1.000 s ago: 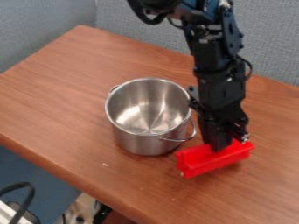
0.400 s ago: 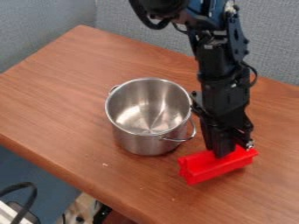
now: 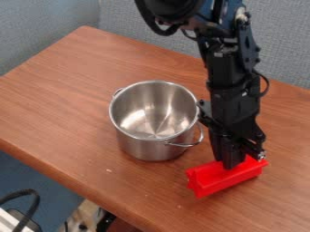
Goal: Move the red object from the metal pot to the table
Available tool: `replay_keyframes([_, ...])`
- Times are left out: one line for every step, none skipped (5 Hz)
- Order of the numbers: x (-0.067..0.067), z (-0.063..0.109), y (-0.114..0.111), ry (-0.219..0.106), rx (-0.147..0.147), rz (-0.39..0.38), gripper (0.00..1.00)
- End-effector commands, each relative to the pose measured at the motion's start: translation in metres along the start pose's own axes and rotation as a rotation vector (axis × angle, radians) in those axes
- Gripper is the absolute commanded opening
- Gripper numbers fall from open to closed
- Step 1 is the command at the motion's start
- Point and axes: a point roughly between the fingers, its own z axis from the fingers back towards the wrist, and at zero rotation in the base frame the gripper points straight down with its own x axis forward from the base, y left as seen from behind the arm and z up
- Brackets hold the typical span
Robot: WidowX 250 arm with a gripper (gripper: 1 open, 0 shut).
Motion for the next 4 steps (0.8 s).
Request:
replay_keyframes([0.004,0.001,-0.006,-0.013,0.008,-0.005,0.00])
replay_keyframes([0.009,-0.004,-0.010,-0.004,0.033,0.006,0.00])
replay_keyframes([0.015,-0.005,-0.009,0.008,0.063,-0.001,0.00])
replay_keyframes([0.015,0.001,-0.010,0.019,0.094,0.000,0.00])
